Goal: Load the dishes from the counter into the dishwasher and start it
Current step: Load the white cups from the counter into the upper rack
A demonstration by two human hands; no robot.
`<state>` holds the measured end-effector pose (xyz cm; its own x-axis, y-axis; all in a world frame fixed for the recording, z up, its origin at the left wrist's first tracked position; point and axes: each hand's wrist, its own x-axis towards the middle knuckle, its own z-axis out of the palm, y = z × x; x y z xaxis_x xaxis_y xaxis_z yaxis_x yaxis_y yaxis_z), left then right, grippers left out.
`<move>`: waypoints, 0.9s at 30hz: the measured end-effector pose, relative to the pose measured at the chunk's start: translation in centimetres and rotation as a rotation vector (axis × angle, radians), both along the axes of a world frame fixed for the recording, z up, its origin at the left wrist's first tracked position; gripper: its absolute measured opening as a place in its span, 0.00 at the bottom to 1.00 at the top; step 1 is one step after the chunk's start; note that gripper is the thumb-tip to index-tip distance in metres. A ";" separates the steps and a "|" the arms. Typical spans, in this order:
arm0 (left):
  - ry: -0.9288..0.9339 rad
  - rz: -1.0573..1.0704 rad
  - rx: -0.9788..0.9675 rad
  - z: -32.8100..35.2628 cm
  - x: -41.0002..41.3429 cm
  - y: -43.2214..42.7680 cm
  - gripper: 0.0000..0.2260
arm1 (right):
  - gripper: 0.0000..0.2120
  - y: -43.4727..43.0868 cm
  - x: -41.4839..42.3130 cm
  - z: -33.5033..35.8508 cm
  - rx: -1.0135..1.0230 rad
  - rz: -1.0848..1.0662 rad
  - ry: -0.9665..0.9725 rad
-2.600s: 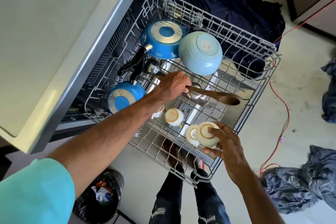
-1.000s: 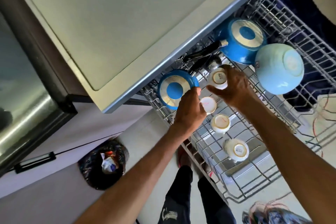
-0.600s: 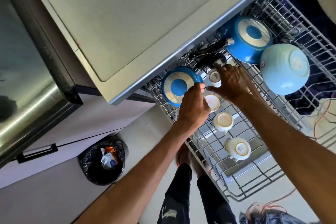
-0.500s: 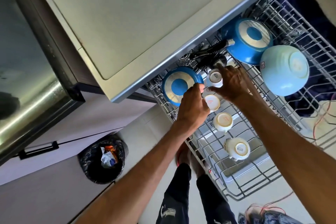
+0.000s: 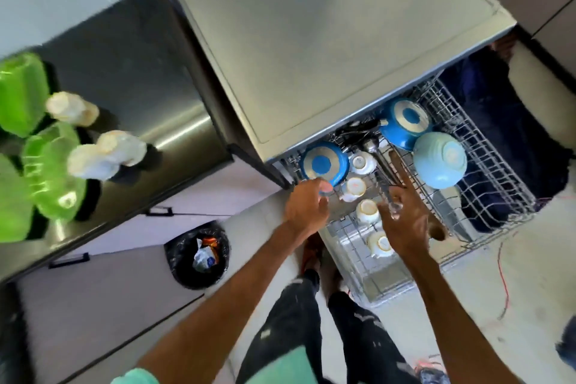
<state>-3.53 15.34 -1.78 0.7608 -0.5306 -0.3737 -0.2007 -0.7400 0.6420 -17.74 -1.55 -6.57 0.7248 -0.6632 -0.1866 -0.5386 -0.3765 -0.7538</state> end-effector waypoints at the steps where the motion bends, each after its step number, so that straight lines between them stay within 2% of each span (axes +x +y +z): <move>1: 0.005 0.020 -0.001 1.8 -0.5 1.1 0.14 | 0.31 0.9 0.1 2.1 0.014 -0.002 -0.002; 3: 0.008 0.041 -0.024 5.2 -1.4 3.2 0.14 | 0.30 2.9 0.9 5.7 0.006 -0.010 -0.042; 6: 0.002 0.076 -0.041 8.9 -1.8 6.5 0.11 | 0.21 6.0 3.1 9.4 -0.039 0.014 -0.164; 12: -0.106 0.254 -0.091 13.9 2.3 14.5 0.09 | 0.09 12.4 11.7 15.1 0.054 0.192 -0.260; 18: -0.195 0.447 -0.174 16.2 10.8 23.0 0.09 | 0.10 19.3 21.1 19.0 0.011 0.432 -0.290; 22: -0.319 0.544 -0.191 16.9 15.8 29.3 0.09 | 0.17 25.2 26.9 19.7 0.072 0.595 -0.204; 25: -0.384 0.618 -0.167 16.1 19.0 34.2 0.10 | 0.31 29.6 31.2 18.5 0.006 0.780 -0.131; 27: -0.424 0.605 -0.091 15.4 20.3 36.8 0.17 | 0.42 32.1 33.6 17.4 -0.054 0.888 -0.053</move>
